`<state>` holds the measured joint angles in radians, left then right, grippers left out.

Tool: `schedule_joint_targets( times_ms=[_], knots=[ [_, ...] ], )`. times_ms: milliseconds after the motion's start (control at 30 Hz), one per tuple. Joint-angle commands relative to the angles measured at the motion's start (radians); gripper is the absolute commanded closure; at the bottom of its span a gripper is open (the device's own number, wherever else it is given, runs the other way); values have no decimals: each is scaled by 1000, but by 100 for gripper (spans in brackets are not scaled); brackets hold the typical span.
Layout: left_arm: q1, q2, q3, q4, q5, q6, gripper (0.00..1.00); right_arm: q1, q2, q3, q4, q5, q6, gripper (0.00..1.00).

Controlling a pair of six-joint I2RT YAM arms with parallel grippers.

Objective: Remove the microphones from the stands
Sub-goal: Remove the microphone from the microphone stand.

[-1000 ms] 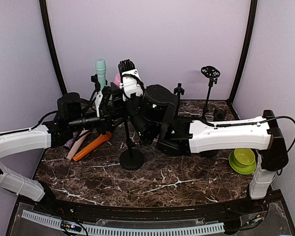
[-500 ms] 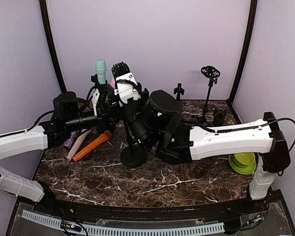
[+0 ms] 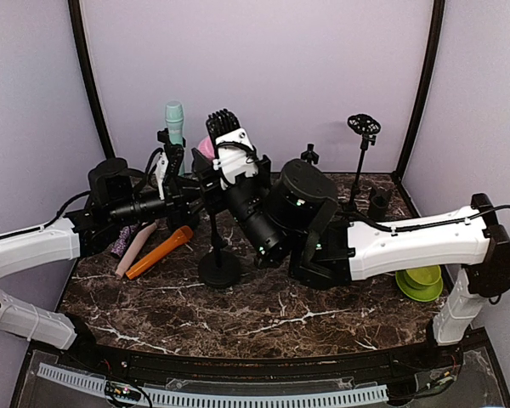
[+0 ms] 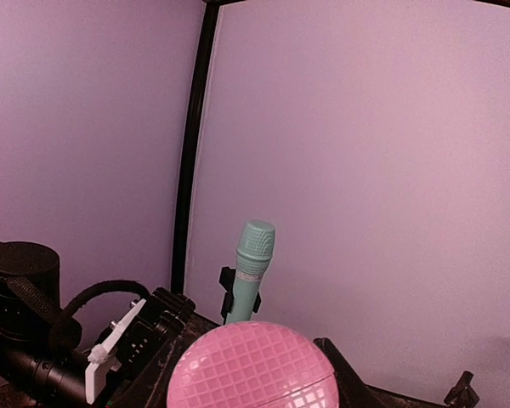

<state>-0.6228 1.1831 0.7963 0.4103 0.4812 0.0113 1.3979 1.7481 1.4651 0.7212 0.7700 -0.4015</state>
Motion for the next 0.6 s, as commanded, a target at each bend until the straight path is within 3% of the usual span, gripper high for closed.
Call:
schedule_joint_targets(
  times_ms=[0, 567],
  knots=[
    [67, 16, -43, -110, -137, -57, 100, 33, -147, 7, 268, -22, -14, 94],
    [84, 10, -77, -109, -151, -74, 100, 44, -214, 17, 245, -70, 21, 97]
  ],
)
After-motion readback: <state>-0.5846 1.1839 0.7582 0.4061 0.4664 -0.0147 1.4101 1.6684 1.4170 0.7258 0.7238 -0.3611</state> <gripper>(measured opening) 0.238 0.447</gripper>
